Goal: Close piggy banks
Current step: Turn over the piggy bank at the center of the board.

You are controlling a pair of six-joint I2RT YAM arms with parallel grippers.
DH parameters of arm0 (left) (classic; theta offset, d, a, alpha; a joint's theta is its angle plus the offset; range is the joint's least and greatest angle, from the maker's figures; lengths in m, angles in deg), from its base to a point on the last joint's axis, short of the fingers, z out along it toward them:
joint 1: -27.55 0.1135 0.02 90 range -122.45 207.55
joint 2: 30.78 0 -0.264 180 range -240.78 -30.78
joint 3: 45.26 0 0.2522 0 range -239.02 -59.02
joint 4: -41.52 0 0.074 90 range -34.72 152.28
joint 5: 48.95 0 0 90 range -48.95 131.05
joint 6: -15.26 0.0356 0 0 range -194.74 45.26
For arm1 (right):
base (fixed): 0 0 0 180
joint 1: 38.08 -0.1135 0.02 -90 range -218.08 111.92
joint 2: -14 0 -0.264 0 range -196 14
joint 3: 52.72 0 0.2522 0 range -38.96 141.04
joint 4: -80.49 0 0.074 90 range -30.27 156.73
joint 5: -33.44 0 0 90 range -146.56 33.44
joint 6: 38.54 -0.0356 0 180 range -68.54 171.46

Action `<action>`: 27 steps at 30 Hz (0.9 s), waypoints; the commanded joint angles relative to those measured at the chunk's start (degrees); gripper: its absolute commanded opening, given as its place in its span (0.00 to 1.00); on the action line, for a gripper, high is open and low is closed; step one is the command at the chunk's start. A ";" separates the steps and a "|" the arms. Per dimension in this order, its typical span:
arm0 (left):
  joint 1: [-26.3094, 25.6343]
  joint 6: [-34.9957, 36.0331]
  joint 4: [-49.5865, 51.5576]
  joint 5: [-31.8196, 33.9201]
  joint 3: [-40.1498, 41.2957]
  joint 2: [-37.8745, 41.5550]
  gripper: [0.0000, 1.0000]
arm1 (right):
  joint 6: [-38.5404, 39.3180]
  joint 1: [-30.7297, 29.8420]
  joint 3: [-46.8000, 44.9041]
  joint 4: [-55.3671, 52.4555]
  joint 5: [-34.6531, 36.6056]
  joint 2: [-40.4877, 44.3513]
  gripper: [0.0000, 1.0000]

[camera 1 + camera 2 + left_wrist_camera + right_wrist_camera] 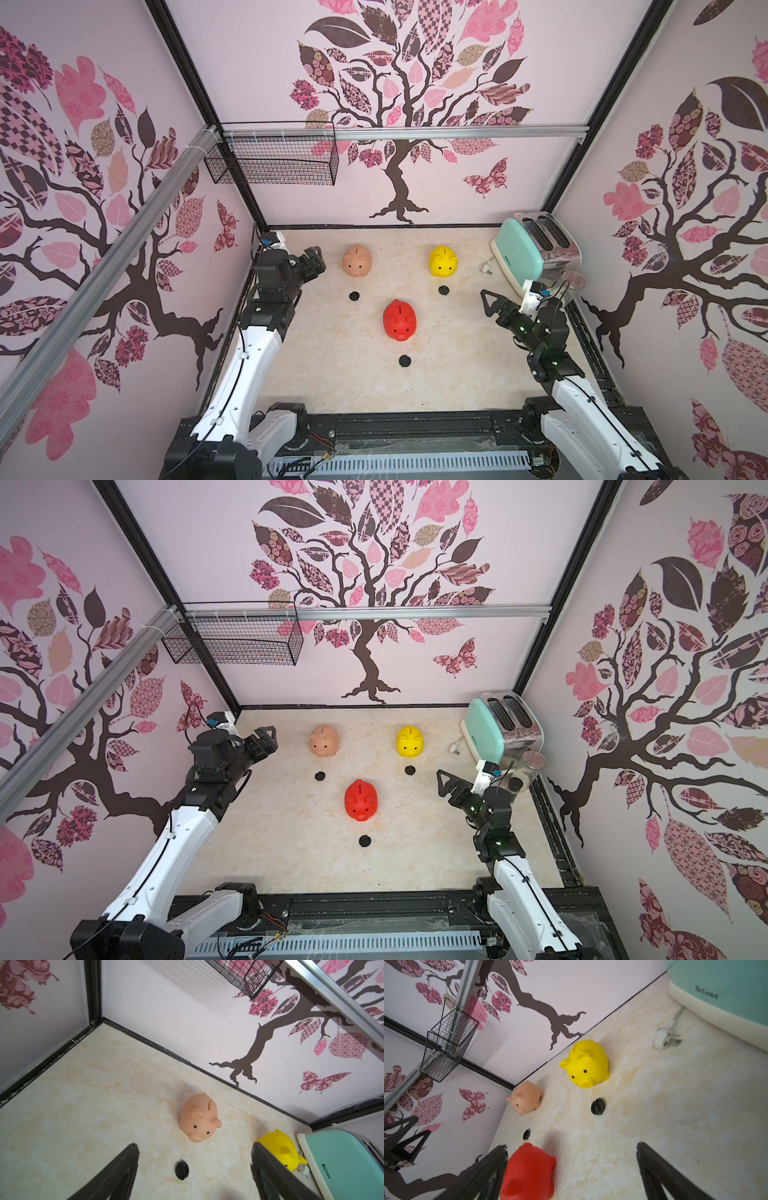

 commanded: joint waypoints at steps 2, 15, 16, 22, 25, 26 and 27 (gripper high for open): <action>0.19 5.18 7.70 -5.31 -10.09 -7.16 0.87 | 0.25 -0.25 -0.79 4.25 -4.66 1.12 0.99; -2.01 5.33 -0.08 -11.35 -20.75 -33.44 0.79 | -0.93 -0.34 -1.66 6.96 -7.50 0.89 1.00; -2.38 4.81 -0.68 -11.29 -21.34 -34.89 0.79 | -1.10 -0.34 -1.76 7.73 -7.96 0.65 1.00; -5.26 6.17 -2.22 -9.97 -26.54 -42.27 0.78 | -0.71 -0.43 -1.12 7.79 -8.96 -1.23 1.00; -6.01 6.95 -1.12 -9.75 -28.02 -43.90 0.79 | -0.62 -0.43 -1.41 7.80 -8.62 -0.89 1.00; -6.13 7.04 -1.01 -9.26 -27.66 -43.87 0.78 | -0.65 -0.43 -1.36 7.89 -8.45 -0.96 1.00; -6.17 6.97 -1.46 -8.88 -26.87 -43.70 0.79 | -0.67 -0.47 -1.36 7.98 -8.44 -1.04 1.00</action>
